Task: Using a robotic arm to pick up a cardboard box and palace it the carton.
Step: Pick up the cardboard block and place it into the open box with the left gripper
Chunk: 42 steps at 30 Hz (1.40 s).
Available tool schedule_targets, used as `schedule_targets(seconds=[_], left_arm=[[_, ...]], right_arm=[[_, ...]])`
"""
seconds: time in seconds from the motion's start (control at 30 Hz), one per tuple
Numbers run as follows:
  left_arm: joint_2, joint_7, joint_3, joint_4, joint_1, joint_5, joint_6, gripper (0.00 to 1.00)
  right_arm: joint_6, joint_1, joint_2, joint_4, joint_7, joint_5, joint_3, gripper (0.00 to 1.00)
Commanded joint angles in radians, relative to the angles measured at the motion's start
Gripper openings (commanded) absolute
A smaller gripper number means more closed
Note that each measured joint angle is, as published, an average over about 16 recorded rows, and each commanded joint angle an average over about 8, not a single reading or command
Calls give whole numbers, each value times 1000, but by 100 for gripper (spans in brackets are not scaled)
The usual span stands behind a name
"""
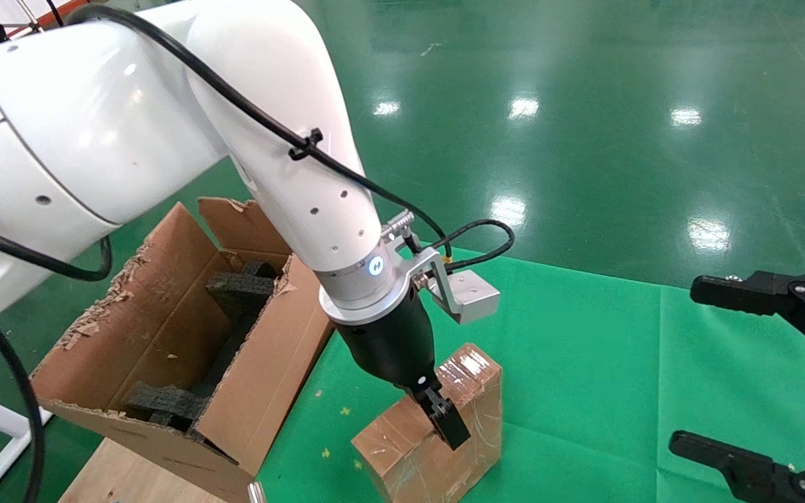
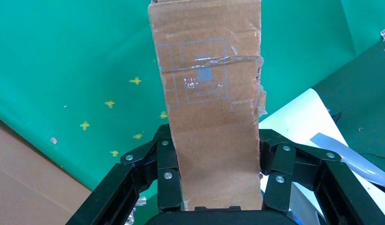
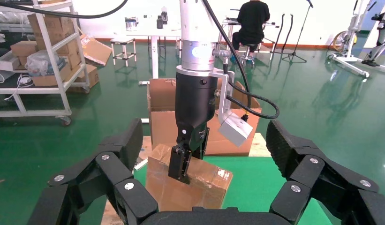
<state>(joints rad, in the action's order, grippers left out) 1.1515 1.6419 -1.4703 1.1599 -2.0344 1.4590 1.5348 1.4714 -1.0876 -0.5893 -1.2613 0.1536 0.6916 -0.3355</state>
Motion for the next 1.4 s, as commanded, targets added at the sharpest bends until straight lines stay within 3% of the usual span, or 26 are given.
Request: schedule_targets(seconds=[0.03, 0.4, 0.8, 1.17, 1.4], left_arm=[[1, 0, 0, 0, 2, -2, -1, 0], [-183, -39, 116, -120, -210, 1, -53, 0], [-334, -159, 67, -270, -408, 245, -13, 0], [-563, -291, 8, -254, -354, 336, -44, 0], [-631, -366, -17, -327, -247, 329, -130, 0]], right_arm=[[0, 0, 0, 0, 0, 0, 0, 100], [0, 0, 0, 0, 0, 0, 0, 100], [0, 0, 0, 0, 0, 0, 0, 100], [0, 0, 0, 0, 0, 0, -1, 100], [0, 0, 0, 0, 0, 0, -1, 100]])
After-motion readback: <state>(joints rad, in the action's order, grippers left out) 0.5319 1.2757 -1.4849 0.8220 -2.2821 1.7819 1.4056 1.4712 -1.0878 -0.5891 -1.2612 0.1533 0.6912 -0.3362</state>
